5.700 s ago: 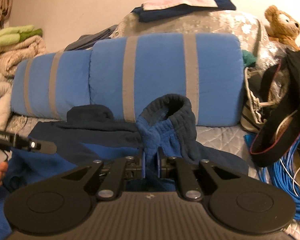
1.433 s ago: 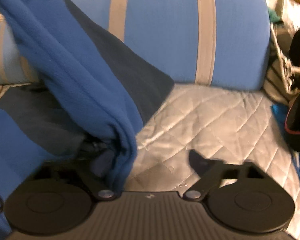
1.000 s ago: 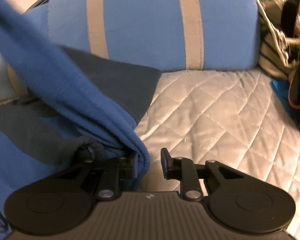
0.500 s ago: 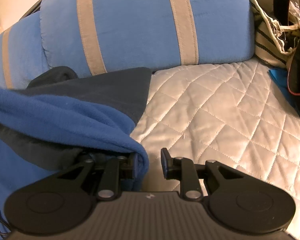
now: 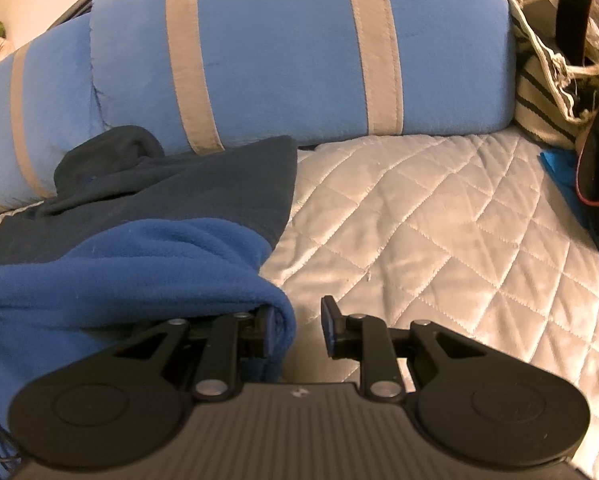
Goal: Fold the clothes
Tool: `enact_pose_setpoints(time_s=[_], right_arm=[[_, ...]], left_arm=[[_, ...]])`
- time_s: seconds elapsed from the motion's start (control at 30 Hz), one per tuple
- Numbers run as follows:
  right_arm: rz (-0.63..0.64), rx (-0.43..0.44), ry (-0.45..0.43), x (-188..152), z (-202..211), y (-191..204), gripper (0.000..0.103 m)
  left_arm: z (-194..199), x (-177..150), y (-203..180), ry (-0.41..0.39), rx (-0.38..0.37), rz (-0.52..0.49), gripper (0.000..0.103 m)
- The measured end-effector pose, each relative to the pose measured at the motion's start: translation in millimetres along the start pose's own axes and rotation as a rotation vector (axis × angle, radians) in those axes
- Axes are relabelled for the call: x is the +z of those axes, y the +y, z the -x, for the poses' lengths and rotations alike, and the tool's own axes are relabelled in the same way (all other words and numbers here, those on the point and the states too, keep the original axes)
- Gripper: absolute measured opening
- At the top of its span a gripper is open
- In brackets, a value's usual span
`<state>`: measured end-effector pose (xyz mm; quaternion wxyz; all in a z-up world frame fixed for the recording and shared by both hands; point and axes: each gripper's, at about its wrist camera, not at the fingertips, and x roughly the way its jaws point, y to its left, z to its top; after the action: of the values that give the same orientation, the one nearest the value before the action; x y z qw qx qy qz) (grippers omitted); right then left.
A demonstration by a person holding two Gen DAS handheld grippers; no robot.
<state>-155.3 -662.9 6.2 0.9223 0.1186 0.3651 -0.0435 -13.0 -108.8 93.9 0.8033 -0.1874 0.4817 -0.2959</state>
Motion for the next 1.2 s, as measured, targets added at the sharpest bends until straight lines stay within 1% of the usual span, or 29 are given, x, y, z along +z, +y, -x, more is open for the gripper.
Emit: enact_pose_setpoints(time_s=[0.13,0.27,0.33,0.43,0.5,0.53,0.6,0.67,0.73,0.83,0.87,0.93,1.03,1.13,1.2], right_arm=[[0.032,-0.012,-0.001,0,1,5,0.026],[0.057,-0.023,0.0,1,3,9,0.027],[0.064,-0.029,0.002,1,3,10,0.029],[0.058,-0.038,0.016,0,2,10,0.035],[0.062,-0.042,0.022,1,4,12,0.038],[0.063,-0.043,0.023,1,5,12,0.048],[0.043,-0.023,0.03,2,12,11,0.049],[0.023,0.007,0.041,4,20,10,0.049],[0.016,0.06,0.059,6,29,8,0.05],[-0.038,0.245,0.123,5,37,2,0.051],[-0.06,0.303,0.148,5,38,0,0.055],[-0.08,0.363,0.193,2,32,4,0.058],[-0.11,0.451,0.26,-3,24,10,0.06],[-0.162,0.401,0.301,-6,6,11,0.062],[-0.23,0.38,0.308,-8,-3,4,0.064]], left_arm=[[-10,-12,8,0.022,0.038,-0.047,0.015],[-25,-22,5,0.05,0.122,-0.158,0.015],[-30,-27,4,0.071,0.149,-0.198,0.016],[-37,-33,3,0.098,0.184,-0.252,0.016],[-38,-36,4,0.097,0.192,-0.257,0.016],[-38,-36,5,0.096,0.191,-0.254,0.016],[-37,-37,6,0.092,0.188,-0.245,0.016],[-36,-37,7,0.088,0.184,-0.235,0.016],[-35,-38,8,0.084,0.181,-0.226,0.016],[-33,-39,10,0.078,0.176,-0.213,0.016],[-33,-39,10,0.076,0.174,-0.208,0.016],[-32,-39,10,0.075,0.173,-0.202,0.016],[-32,-39,10,0.072,0.173,-0.194,0.016],[-30,-39,9,0.069,0.173,-0.193,0.016],[-29,-39,8,0.067,0.172,-0.193,0.016]])
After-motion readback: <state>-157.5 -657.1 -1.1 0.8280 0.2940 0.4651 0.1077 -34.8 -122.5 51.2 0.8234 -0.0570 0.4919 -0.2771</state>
